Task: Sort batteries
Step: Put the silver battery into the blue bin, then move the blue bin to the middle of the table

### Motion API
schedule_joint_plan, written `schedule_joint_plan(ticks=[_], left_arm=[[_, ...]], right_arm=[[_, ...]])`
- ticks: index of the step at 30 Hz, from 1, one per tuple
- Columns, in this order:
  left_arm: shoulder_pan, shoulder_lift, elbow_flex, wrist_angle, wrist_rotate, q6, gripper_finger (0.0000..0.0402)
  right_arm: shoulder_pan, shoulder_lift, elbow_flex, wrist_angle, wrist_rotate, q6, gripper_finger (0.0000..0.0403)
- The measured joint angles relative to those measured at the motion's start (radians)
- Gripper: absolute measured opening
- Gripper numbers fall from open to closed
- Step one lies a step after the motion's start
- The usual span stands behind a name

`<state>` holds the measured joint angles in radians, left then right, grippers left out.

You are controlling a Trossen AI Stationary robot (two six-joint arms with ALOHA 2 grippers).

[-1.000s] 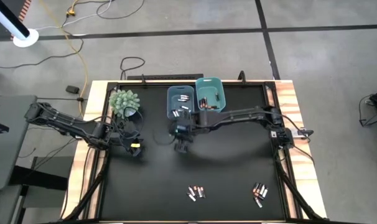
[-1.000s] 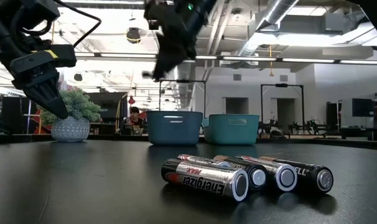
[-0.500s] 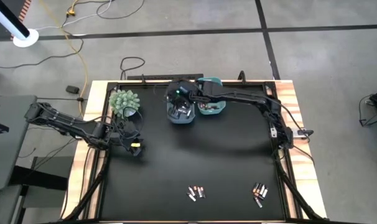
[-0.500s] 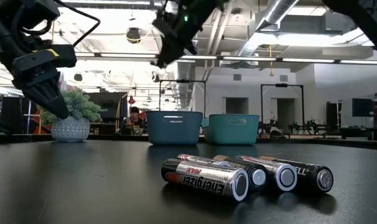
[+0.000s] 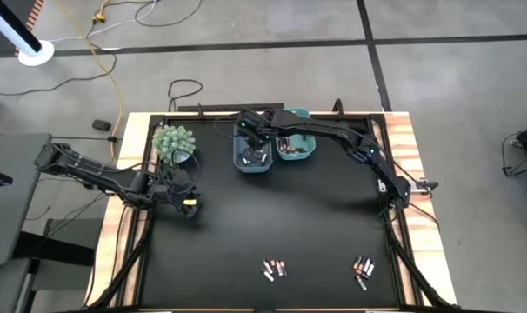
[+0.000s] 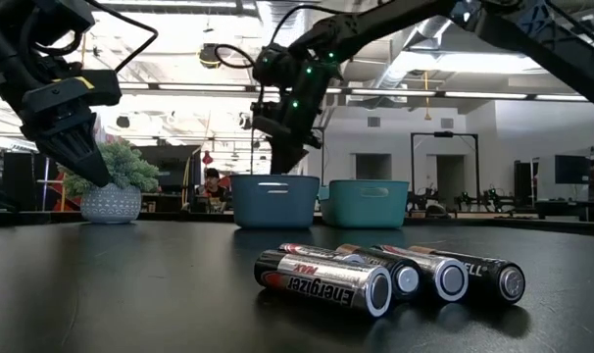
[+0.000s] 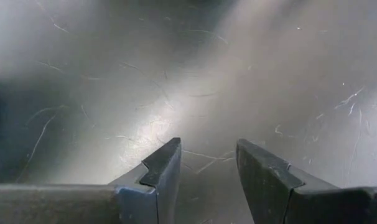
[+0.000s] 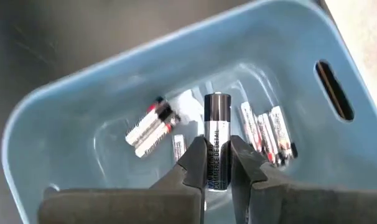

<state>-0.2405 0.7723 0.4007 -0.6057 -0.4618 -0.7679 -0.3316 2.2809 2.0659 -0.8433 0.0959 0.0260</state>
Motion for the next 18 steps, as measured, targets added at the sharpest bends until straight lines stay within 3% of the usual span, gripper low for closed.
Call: schedule_joint_plan(ticks=[8,18], left_arm=[[0.000,0.000,0.000,-0.001,-0.001,0.000,0.0148],[0.000,0.000,0.000,-0.003,0.000,0.000,0.0148]], right_arm=[[-0.005,-0.006,0.002,-0.002,-0.004,-0.053,0.0080],[-0.003,-0.010,0.002,-0.021,-0.004,-0.053,0.0164]])
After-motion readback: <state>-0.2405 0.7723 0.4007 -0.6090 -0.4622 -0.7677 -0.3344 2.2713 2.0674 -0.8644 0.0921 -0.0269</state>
